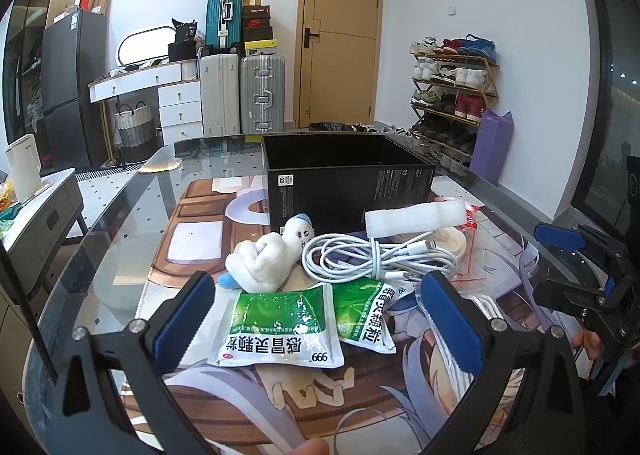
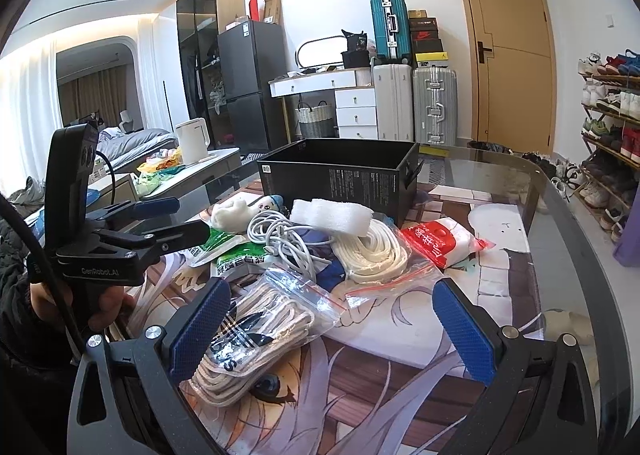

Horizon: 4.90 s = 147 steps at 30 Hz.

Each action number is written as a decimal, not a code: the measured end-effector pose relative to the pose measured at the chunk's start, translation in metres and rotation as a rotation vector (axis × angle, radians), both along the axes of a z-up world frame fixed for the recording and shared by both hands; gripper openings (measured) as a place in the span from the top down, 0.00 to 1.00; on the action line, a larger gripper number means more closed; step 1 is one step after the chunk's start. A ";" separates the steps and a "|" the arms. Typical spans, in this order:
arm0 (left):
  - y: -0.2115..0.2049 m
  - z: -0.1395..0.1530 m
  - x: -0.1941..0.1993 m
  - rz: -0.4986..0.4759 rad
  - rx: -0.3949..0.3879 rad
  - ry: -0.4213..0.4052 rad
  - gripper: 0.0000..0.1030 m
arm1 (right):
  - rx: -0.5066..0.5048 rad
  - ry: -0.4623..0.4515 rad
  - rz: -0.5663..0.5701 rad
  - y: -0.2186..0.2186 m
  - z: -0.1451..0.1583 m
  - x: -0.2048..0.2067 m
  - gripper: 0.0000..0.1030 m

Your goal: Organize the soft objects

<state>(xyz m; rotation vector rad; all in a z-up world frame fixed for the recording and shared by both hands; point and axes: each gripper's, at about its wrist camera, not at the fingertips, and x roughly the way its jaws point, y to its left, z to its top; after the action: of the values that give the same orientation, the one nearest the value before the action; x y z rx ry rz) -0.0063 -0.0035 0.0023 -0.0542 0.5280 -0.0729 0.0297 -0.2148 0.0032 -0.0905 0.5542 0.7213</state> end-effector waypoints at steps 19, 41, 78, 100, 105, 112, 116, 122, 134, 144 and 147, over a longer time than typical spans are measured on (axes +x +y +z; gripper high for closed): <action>-0.001 0.000 0.000 -0.008 -0.006 0.004 0.00 | -0.004 0.000 -0.008 -0.002 0.000 0.000 0.00; -0.009 -0.002 -0.003 -0.021 0.033 -0.002 0.00 | -0.011 0.002 -0.009 -0.003 0.000 0.001 0.00; 0.002 -0.002 0.001 -0.018 -0.004 0.022 0.00 | -0.150 0.118 0.025 0.064 -0.016 -0.024 0.00; 0.003 -0.003 0.001 -0.014 -0.002 0.022 0.00 | -0.240 0.196 -0.108 0.042 -0.039 -0.010 0.01; 0.003 -0.002 0.001 -0.013 0.000 0.022 0.00 | -0.247 0.176 -0.145 0.045 -0.042 -0.014 0.01; 0.003 -0.003 0.003 -0.015 0.006 0.032 0.00 | -0.224 0.145 -0.173 0.045 -0.043 -0.016 0.01; 0.007 -0.004 0.007 -0.005 -0.004 0.058 0.00 | -0.202 0.115 -0.179 0.044 -0.043 -0.018 0.06; 0.018 -0.002 0.012 0.024 -0.016 0.100 0.00 | -0.161 0.092 -0.177 0.040 -0.042 -0.021 0.23; 0.028 -0.010 0.020 0.077 0.014 0.182 0.00 | -0.135 0.079 -0.147 0.036 -0.038 -0.024 0.51; 0.034 -0.027 0.035 0.070 -0.061 0.310 0.08 | -0.113 0.059 -0.129 0.031 -0.031 -0.028 0.52; 0.034 -0.030 0.037 0.066 -0.064 0.324 0.13 | -0.087 0.080 -0.122 0.028 -0.030 -0.026 0.52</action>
<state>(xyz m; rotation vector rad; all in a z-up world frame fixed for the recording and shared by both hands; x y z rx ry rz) 0.0309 0.0308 -0.0278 -0.1473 0.8472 -0.0157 0.0039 -0.1867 -0.0263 -0.1085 0.6623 0.5835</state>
